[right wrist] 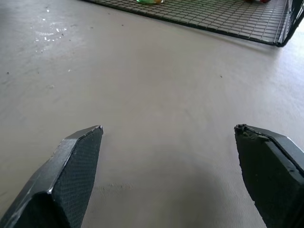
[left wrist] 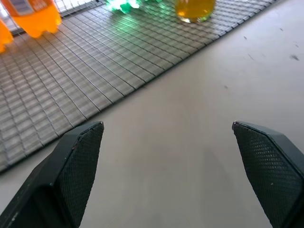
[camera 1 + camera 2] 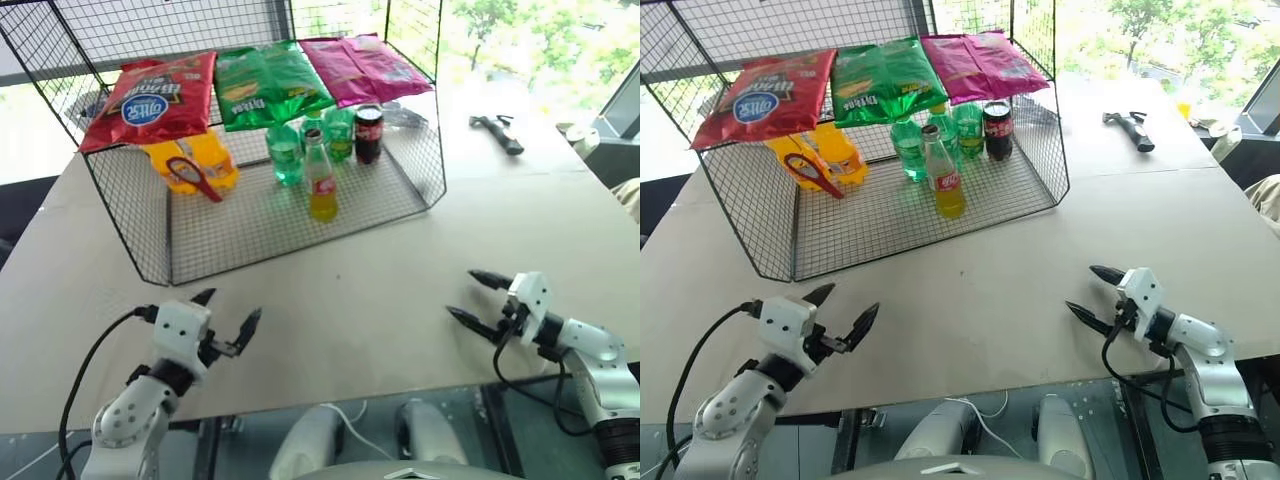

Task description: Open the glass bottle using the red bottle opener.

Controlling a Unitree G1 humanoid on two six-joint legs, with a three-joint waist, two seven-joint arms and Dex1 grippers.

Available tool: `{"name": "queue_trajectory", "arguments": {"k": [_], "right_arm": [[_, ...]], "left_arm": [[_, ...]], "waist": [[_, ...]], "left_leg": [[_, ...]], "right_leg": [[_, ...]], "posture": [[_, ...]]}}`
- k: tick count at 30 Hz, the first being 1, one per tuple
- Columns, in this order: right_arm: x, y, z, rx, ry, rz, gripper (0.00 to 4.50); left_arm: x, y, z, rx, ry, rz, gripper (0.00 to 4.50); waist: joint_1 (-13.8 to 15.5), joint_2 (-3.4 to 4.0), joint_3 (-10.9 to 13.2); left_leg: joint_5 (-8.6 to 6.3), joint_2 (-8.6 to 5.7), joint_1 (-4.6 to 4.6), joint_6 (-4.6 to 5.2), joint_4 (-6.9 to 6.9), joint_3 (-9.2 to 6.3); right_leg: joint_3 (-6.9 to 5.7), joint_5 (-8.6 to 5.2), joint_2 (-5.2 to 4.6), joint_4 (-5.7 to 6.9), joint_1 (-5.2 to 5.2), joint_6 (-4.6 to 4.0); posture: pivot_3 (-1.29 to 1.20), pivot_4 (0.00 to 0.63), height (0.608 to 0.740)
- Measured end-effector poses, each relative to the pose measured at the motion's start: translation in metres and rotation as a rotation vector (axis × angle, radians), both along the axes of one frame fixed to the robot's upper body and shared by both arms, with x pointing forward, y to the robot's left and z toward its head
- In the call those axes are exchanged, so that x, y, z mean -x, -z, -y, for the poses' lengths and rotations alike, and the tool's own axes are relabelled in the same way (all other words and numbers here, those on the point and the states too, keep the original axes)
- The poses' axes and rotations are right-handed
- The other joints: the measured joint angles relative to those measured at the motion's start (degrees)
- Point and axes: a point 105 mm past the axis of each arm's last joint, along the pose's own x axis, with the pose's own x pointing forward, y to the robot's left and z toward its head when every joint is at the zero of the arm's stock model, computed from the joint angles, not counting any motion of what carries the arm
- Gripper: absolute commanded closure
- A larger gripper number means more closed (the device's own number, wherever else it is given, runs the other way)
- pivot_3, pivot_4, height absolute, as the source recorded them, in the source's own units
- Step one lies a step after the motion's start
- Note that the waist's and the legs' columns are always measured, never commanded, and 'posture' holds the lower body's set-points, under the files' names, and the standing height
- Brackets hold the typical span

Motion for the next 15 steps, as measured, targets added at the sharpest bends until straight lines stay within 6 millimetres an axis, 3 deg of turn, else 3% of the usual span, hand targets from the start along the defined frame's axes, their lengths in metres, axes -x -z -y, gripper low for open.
{"name": "queue_trajectory", "arguments": {"k": [7,10,15], "right_arm": [[-0.004,-0.042,-0.048,-0.102,-0.141,0.081,0.03],[-0.007,-0.077,-0.076,-0.190,-0.207,0.151,0.03],[-0.003,-0.102,-0.090,-0.250,-0.252,0.175,0.03]], "left_arm": [[-0.020,-0.020,-0.003,0.009,-0.047,0.096,0.00],[-0.036,-0.040,-0.003,0.039,-0.067,0.177,0.00],[-0.048,-0.057,-0.003,0.082,-0.097,0.236,0.00]], "waist": [[0.0,0.00,0.0],[0.1,-0.01,0.0],[0.1,-0.02,0.0]], "left_leg": [[0.03,-0.02,-0.14,-0.05,0.02,-0.03],[0.05,-0.02,-0.21,-0.08,0.04,-0.12],[0.04,-0.08,-0.28,-0.07,0.04,-0.13]], "right_leg": [[-0.02,0.01,0.00,0.00,-0.13,0.00],[-0.11,0.02,0.00,0.03,-0.20,-0.01],[-0.11,0.01,0.01,0.00,-0.24,-0.01]], "posture": [[0.00,0.150,0.740],[0.00,0.150,0.740],[0.00,0.150,0.740]]}}
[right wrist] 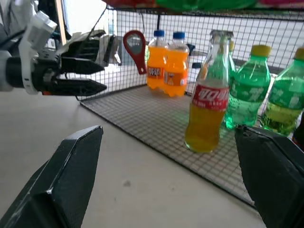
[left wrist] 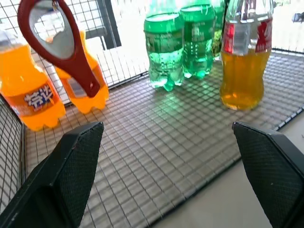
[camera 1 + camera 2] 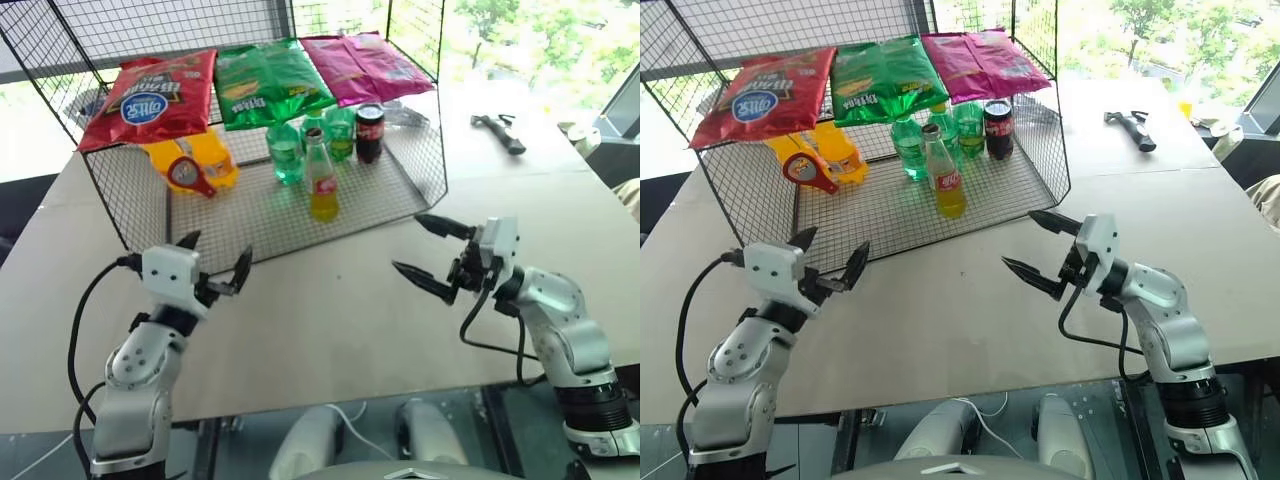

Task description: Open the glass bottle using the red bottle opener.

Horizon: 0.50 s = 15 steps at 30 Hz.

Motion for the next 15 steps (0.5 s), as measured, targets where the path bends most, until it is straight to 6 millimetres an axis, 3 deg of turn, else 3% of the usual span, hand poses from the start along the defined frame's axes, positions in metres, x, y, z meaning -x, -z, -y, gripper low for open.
{"name": "queue_trajectory", "arguments": {"k": [9,15], "right_arm": [[0.011,-0.024,-0.014,-0.046,-0.084,-0.008,0.03],[0.016,-0.029,-0.020,-0.063,-0.112,-0.032,0.03]], "left_arm": [[-0.015,-0.041,-0.014,0.063,-0.106,0.144,0.00],[-0.022,-0.047,-0.019,0.112,-0.147,0.173,0.00]], "waist": [[-0.1,-0.01,0.0],[0.0,-0.01,0.0]], "left_leg": [[0.00,0.01,-0.01,-0.01,0.00,0.00],[0.01,0.00,-0.02,-0.01,0.00,0.00]], "right_leg": [[0.01,0.00,0.01,0.02,-0.06,0.00],[0.00,0.00,0.03,0.02,-0.06,0.00]], "posture": [[0.00,0.150,0.740],[0.00,0.150,0.740]]}}
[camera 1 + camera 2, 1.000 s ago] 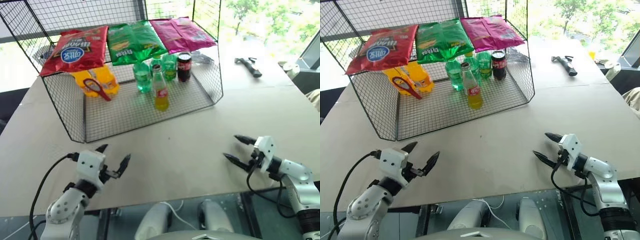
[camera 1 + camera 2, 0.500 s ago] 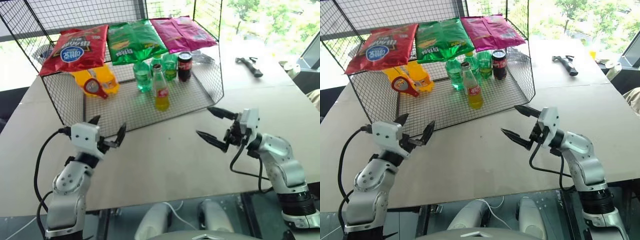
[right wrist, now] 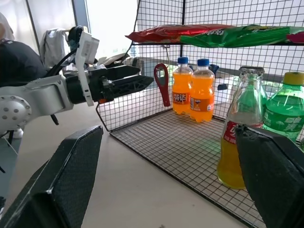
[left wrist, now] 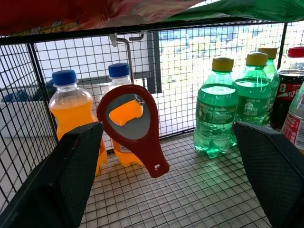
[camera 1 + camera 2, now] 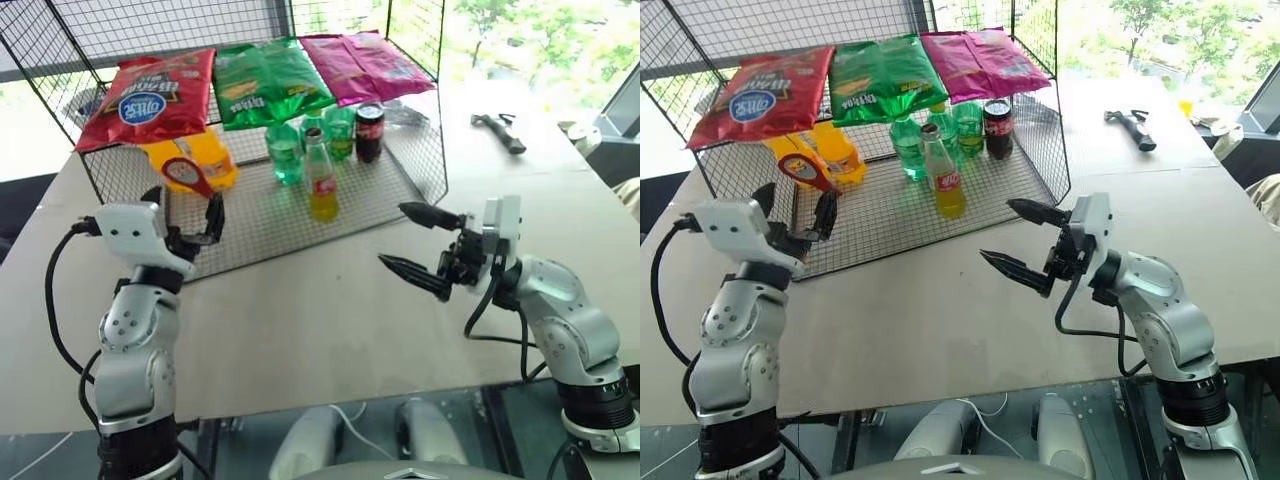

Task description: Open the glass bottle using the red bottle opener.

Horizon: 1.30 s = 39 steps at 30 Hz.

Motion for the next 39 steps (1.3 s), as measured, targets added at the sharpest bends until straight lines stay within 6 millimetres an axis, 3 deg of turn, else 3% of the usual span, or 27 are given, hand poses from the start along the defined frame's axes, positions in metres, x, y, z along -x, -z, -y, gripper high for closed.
{"name": "queue_trajectory", "arguments": {"k": [18,38,39], "right_arm": [[-0.002,-0.003,-0.004,0.001,0.023,0.004,0.03],[0.000,-0.007,-0.007,0.000,0.024,0.021,0.03],[0.001,-0.008,-0.008,-0.006,0.017,0.023,0.00]], "left_arm": [[-0.034,0.011,-0.017,0.088,-0.076,-0.022,0.00],[-0.050,0.009,-0.020,0.110,-0.076,0.003,0.00],[-0.050,0.009,-0.020,0.113,-0.075,0.003,0.40]], "waist": [[0.0,-0.01,0.0],[-0.1,-0.02,0.0],[-0.1,-0.02,0.0]], "left_leg": [[0.00,-0.02,-0.01,0.00,0.02,0.00],[0.01,-0.02,-0.02,0.01,0.04,0.00],[0.01,-0.02,-0.02,0.01,0.04,0.00]], "right_leg": [[0.00,0.00,0.07,0.02,-0.02,0.00],[0.01,0.00,0.05,0.02,-0.03,0.00],[0.01,0.00,0.06,0.02,-0.03,0.00]], "posture": [[0.00,0.150,0.740],[0.00,0.150,0.740],[0.00,0.150,0.740]]}}
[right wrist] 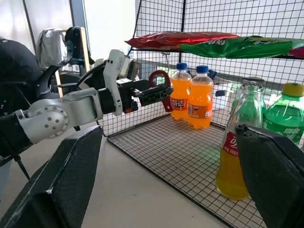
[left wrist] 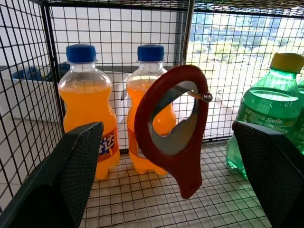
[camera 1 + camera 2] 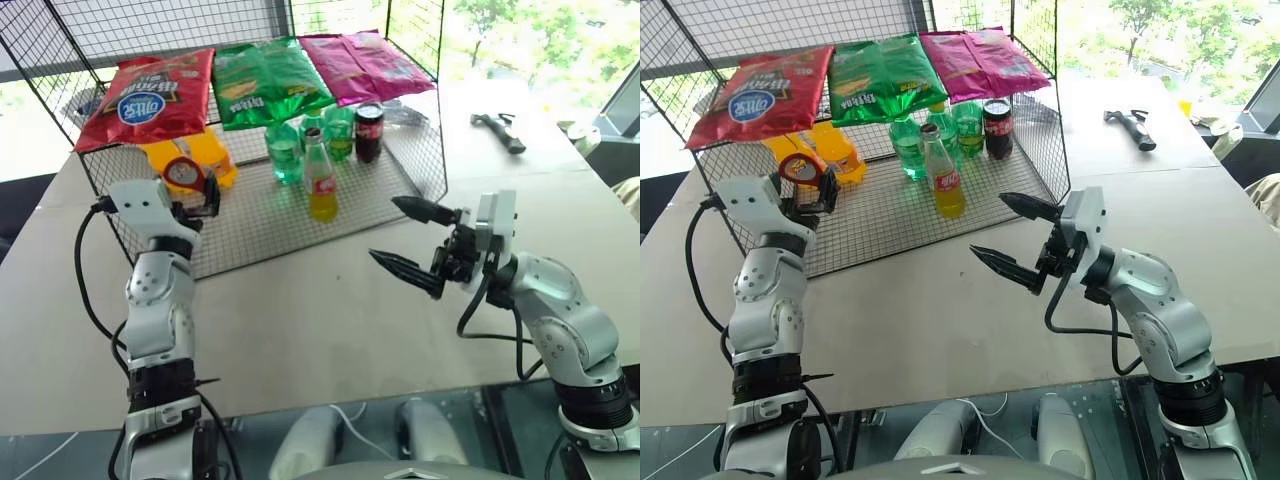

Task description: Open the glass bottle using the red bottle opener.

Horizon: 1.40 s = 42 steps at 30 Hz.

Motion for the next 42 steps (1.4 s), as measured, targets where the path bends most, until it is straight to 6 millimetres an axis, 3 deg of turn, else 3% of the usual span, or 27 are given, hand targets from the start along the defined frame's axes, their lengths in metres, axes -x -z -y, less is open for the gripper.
{"name": "queue_trajectory", "arguments": {"k": [3,4,7,10,11,20,25,30,42], "right_arm": [[0.002,-0.003,-0.001,-0.010,-0.016,0.007,0.00],[0.004,-0.004,-0.002,-0.016,-0.024,0.009,0.00],[0.005,-0.006,-0.003,-0.027,-0.037,0.008,0.00],[0.006,-0.006,-0.003,-0.031,-0.041,0.006,0.00],[0.006,-0.006,-0.003,-0.032,-0.042,0.007,0.00],[0.006,-0.007,-0.004,-0.031,-0.045,0.007,0.00],[0.006,-0.007,-0.004,-0.031,-0.044,0.011,0.00],[0.006,-0.007,-0.005,-0.038,-0.044,0.012,0.00],[0.006,-0.005,-0.005,-0.036,-0.035,0.010,0.00]], "left_arm": [[0.000,0.001,0.002,0.008,0.005,-0.001,1.13],[0.000,0.002,0.002,0.010,0.006,-0.001,1.74],[-0.001,0.002,0.002,0.011,0.006,-0.001,2.83],[-0.001,0.002,0.003,0.013,0.007,0.000,4.24],[0.000,0.002,0.003,0.013,0.007,0.000,4.45],[0.000,0.002,0.005,0.034,0.020,0.007,4.45],[0.006,-0.010,0.025,0.140,0.181,0.077,4.45],[0.014,-0.014,0.033,0.275,0.282,0.123,4.45],[0.018,-0.015,0.036,0.346,0.336,0.141,4.45]], "waist": [[0.0,0.00,0.0],[0.0,0.00,0.0],[0.0,0.00,0.0],[0.0,0.00,0.0],[0.0,0.00,0.0],[0.0,0.00,0.0],[0.1,-0.01,0.0],[0.2,-0.04,0.0],[-0.1,-0.06,0.0]], "left_leg": [[0.00,0.00,0.00,0.00,0.00,-0.01],[0.00,0.00,-0.01,0.00,0.00,-0.01],[0.00,0.00,-0.01,0.00,0.00,0.00],[0.00,0.00,0.00,0.00,0.00,0.00],[0.00,0.00,0.00,0.00,0.00,-0.01],[0.00,0.00,-0.01,0.00,0.01,-0.01],[0.00,-0.01,-0.04,0.00,0.01,-0.02],[0.00,-0.08,-0.07,0.01,0.05,-0.06],[0.01,-0.02,-0.03,0.00,0.04,-0.04]], "right_leg": [[0.00,0.00,0.00,0.00,0.00,0.00],[0.00,0.00,0.00,0.00,0.00,0.00],[0.00,0.00,0.01,0.00,0.00,0.00],[0.00,0.00,0.00,0.00,0.00,0.00],[0.00,0.00,0.00,0.00,0.00,0.00],[0.00,0.00,0.00,0.00,0.00,0.00],[-0.01,0.00,-0.07,0.00,-0.01,0.00],[-0.08,0.00,-0.03,0.00,0.01,0.00],[-0.03,0.00,0.10,0.02,0.00,0.00]], "posture": [[0.00,0.150,0.740],[0.00,0.150,0.740],[0.00,0.150,0.740],[0.00,0.150,0.740],[0.00,0.150,0.740],[0.00,0.150,0.740],[0.00,0.150,0.740],[0.00,0.150,0.740],[0.00,0.150,0.740]]}}
